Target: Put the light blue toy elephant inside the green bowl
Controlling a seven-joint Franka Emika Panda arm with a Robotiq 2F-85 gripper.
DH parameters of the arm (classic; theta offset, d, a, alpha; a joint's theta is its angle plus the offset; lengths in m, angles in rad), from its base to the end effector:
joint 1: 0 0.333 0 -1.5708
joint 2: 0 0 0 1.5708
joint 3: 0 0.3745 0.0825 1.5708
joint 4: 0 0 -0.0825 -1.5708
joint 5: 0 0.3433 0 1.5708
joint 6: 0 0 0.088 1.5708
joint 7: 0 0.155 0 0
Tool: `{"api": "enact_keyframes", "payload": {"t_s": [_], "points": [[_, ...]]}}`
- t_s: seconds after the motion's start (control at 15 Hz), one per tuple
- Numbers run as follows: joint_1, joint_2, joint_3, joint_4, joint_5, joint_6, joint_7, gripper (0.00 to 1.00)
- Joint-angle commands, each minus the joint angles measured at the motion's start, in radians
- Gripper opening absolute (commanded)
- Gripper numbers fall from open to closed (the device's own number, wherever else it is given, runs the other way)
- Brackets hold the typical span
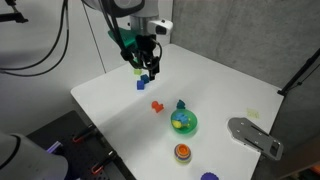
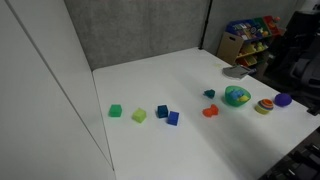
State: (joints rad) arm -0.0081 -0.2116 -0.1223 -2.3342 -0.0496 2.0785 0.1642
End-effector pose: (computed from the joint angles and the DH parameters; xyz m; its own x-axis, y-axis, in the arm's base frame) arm 0.4145 -0.0608 0.4473 0.9638 -0.2633 -0.0422 -0.2625 -0.9646 0.0238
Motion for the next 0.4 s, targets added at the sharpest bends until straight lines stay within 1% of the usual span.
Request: {"api": "enact_keyframes", "payload": {"t_s": [0.0,0.07,0.13,0.33], "points": [[-0.029,-0.107,0.025,-0.034,-0.005,-0.059,-0.066,1.00],[-0.033,-0.128,0.027,-0.045,-0.008,-0.071,-0.078,1.00],[-0.033,-0.069,0.034,-0.007,0.007,-0.052,-0.044,1.00],[-0.037,-0.081,0.038,-0.014,0.007,-0.056,-0.049,1.00]]}}
